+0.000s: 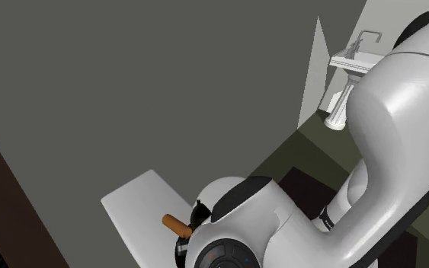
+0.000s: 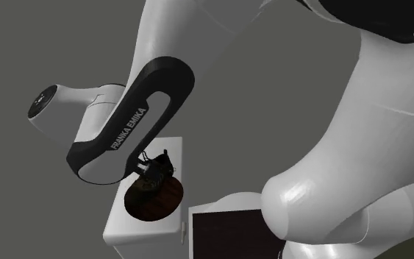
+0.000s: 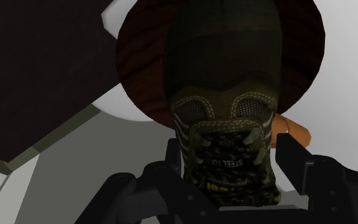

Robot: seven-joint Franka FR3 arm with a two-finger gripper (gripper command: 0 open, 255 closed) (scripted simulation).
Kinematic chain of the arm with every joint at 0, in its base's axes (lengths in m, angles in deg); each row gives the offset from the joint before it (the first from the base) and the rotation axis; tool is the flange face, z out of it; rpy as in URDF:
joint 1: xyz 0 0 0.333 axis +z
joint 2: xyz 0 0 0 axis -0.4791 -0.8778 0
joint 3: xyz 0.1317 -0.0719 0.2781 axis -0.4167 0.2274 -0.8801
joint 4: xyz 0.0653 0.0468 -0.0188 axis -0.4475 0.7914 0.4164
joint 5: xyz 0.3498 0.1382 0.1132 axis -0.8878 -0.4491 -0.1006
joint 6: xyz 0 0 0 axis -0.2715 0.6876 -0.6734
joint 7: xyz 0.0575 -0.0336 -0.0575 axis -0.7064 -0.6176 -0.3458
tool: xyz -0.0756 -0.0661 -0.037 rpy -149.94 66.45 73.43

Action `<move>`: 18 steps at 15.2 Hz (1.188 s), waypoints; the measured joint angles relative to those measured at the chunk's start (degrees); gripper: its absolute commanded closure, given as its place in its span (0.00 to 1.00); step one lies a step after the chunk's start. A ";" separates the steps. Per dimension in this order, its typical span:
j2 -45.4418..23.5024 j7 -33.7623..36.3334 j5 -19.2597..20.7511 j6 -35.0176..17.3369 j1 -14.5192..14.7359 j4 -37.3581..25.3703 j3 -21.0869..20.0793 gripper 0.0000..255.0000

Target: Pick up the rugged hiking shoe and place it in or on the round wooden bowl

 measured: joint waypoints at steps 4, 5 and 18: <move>-6.53 5.98 7.05 0.69 0.01 0.07 -0.33 1.00; -8.15 7.46 8.79 0.89 0.50 0.11 0.06 1.00; -10.67 9.77 11.53 1.29 1.62 0.01 1.02 0.00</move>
